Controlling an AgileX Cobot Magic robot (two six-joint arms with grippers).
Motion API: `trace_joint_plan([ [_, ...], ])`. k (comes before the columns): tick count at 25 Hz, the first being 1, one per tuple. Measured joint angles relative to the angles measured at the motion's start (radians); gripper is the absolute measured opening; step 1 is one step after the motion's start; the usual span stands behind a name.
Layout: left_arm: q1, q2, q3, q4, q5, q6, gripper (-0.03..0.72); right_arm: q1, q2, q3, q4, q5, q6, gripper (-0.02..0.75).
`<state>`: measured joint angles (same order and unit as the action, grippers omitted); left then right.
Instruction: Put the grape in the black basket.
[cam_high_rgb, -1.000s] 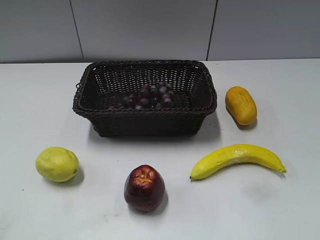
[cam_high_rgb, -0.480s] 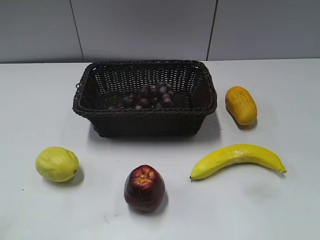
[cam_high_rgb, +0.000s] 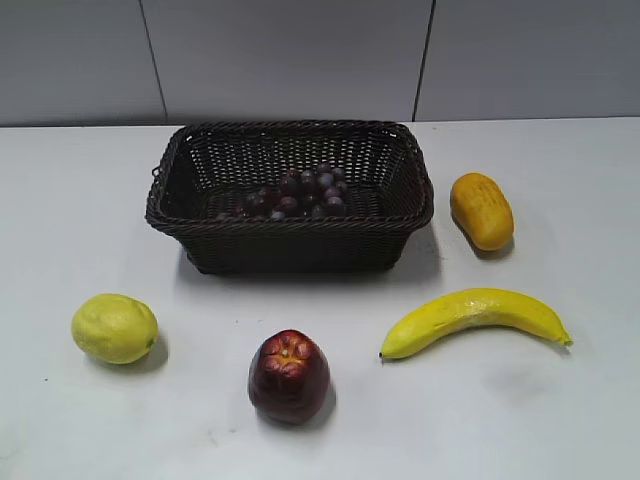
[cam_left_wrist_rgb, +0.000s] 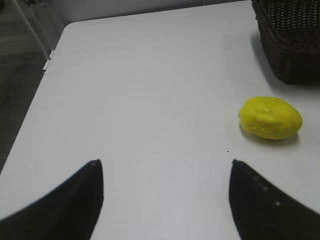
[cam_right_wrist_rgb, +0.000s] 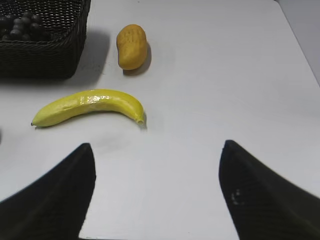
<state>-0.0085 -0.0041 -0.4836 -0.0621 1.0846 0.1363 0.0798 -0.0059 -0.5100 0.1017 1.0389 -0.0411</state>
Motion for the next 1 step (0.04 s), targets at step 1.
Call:
trace_joint_plan([
  [1,0.000,0.000,0.000,0.000,0.000,0.000,0.583,0.000,0.000,0.000,0.000,0.000,0.000,0.585],
])
